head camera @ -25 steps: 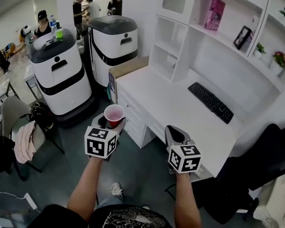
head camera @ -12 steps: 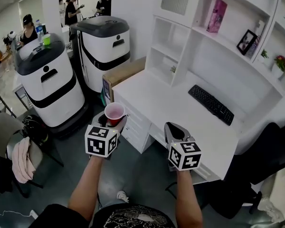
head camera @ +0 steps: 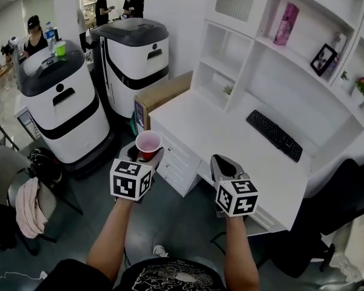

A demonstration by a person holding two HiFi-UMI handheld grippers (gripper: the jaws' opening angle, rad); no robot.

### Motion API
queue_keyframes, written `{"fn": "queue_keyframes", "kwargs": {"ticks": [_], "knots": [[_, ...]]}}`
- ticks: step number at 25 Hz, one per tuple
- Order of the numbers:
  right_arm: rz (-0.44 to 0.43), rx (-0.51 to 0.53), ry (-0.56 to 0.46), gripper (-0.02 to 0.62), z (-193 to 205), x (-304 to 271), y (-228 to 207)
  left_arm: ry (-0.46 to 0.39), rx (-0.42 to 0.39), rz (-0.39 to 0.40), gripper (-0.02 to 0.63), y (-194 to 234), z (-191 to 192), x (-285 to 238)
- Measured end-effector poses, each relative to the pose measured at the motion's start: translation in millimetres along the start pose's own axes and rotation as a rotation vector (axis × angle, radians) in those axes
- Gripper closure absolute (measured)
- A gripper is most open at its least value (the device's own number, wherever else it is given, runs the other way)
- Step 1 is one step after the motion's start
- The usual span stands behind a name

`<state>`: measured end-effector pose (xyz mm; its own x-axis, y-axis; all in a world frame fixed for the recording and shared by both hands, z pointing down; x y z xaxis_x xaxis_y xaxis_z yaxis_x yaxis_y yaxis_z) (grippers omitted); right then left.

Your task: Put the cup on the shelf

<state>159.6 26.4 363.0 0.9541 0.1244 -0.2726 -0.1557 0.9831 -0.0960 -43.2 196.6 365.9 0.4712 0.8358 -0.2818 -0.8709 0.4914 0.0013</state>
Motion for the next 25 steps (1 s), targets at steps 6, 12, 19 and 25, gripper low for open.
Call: {"fn": "queue_keyframes", "kwargs": {"ticks": [6, 12, 19, 25], "knots": [[0.001, -0.005, -0.005, 0.571, 0, -11, 6, 0.0, -0.011, 0.007, 0.345, 11, 0, -2], [0.004, -0.011, -0.005, 0.571, 2, -22, 5, 0.0, -0.018, 0.015, 0.345, 16, -1, -11], [0.001, -0.016, -0.011, 0.571, 3, -40, -7, 0.002, -0.03, 0.016, 0.345, 23, -2, -32], [0.01, -0.023, -0.023, 0.571, -1, -68, -31, 0.006, -0.047, 0.029, 0.345, 29, -7, -70]]}}
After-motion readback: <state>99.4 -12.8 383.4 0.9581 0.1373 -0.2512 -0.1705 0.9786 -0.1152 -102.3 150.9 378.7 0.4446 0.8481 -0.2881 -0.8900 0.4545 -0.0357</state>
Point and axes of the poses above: the fingertips, and each gripper's own axes: x backward along the fingers, y to its left, z out of its underside, the point moved 9 cm from there along x, backward along the fingers, and after that the axes turned 10 degrees about -z, right-handed, at the moved point
